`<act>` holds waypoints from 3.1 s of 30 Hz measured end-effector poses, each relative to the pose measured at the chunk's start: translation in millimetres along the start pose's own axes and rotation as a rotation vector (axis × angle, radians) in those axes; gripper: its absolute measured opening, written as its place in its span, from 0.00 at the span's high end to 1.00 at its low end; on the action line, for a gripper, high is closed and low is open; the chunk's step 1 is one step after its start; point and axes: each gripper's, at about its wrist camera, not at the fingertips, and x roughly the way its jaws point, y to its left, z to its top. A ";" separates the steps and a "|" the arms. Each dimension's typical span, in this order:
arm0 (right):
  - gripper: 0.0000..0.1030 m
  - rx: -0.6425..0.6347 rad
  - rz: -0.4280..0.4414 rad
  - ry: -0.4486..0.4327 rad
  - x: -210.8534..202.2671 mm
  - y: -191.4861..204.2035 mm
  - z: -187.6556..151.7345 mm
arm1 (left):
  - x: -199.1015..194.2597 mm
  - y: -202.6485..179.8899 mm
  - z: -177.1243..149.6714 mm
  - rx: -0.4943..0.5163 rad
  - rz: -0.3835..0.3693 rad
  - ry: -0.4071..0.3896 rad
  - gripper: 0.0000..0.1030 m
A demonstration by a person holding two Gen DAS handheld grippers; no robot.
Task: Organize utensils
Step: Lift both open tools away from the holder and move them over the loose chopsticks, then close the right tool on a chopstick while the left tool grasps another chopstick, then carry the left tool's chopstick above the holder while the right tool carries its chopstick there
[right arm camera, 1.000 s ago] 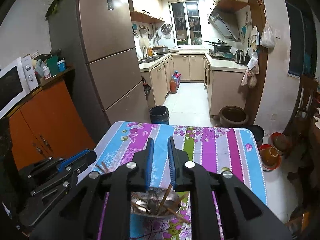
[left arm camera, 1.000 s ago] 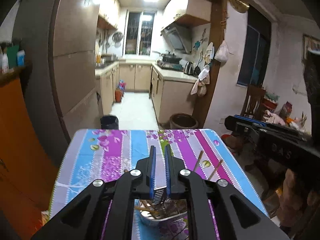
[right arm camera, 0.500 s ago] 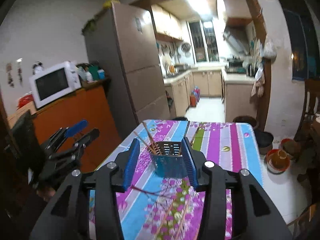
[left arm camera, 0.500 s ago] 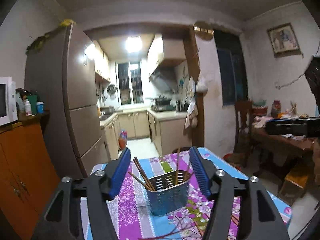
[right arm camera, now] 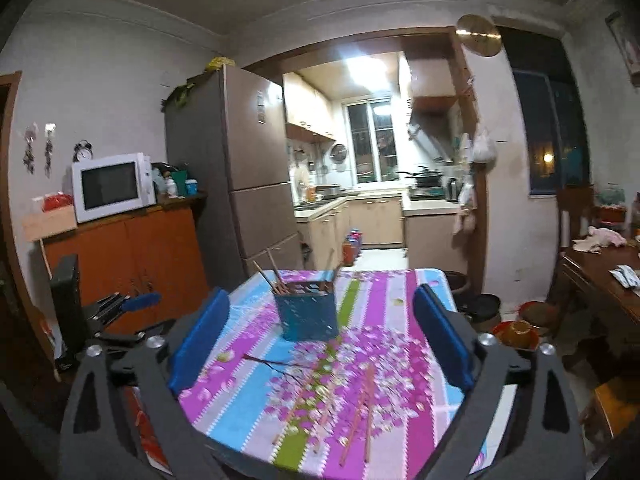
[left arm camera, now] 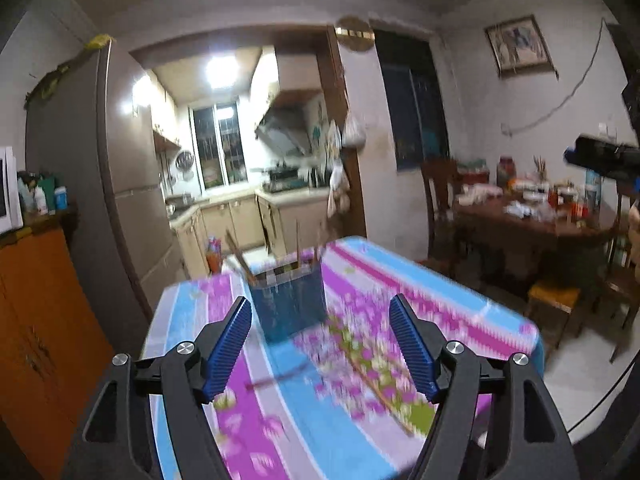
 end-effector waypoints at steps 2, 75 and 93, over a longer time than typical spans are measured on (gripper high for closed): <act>0.05 -0.006 -0.022 0.006 -0.2 -1.0 -22.6 | 3.8 -6.2 -20.7 -0.008 -0.013 0.042 0.30; 0.96 -0.022 -0.206 0.314 126.3 2.1 -263.0 | 130.7 -98.9 -177.8 -0.124 0.070 0.158 0.92; 0.96 -0.064 -0.199 0.208 106.3 2.8 -205.7 | 100.3 -68.1 -132.1 -0.199 0.079 0.080 0.93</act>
